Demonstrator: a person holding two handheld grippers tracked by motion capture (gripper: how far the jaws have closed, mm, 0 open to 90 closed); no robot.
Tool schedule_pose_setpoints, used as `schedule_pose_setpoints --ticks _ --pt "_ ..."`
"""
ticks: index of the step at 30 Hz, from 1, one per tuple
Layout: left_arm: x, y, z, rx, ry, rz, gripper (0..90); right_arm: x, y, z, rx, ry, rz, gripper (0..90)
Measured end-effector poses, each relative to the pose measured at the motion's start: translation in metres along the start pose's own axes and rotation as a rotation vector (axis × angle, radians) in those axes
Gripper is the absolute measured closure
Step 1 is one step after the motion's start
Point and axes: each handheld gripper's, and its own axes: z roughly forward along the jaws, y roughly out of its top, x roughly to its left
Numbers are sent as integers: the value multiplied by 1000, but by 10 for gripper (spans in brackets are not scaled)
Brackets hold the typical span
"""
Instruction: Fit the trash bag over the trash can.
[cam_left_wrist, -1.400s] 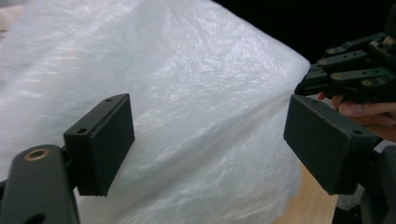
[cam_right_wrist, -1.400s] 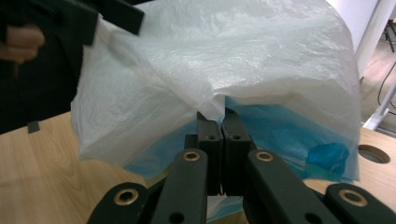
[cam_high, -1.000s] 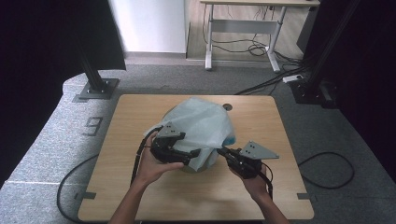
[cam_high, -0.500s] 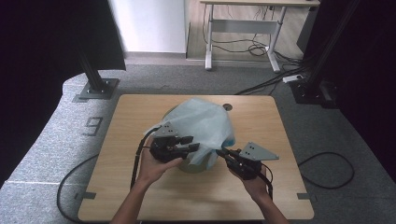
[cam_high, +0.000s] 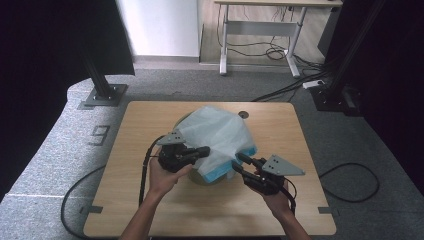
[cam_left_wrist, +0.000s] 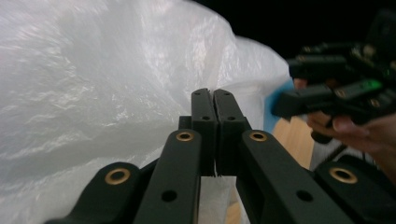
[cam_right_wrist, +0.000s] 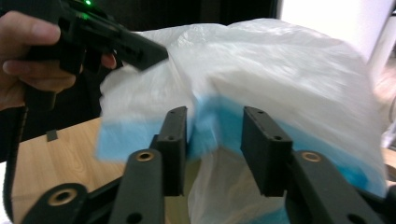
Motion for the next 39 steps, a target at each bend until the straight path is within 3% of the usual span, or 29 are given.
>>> schedule_pose_setpoints --ticks 4,8,11,23,29,35,39 --pt "9 1 -13 -63 23 -41 895 -2 -2 -10 -13 -29 -1 548" --pt "21 0 -28 -118 9 -99 895 -7 -7 -16 -12 -53 7 542" --pt "26 -1 -36 -140 6 -119 895 -13 -12 -15 2 -76 18 534" --pt "32 -3 -49 -167 4 -141 895 -20 -25 3 34 -169 64 526" --pt "38 -4 -56 -205 -22 -177 894 -20 -27 7 29 -185 44 516" --pt "43 -3 -60 -229 -42 -199 894 -22 -32 12 46 -235 33 514" --pt "46 -3 -62 -235 -46 -215 894 -23 -34 12 33 -236 41 606"
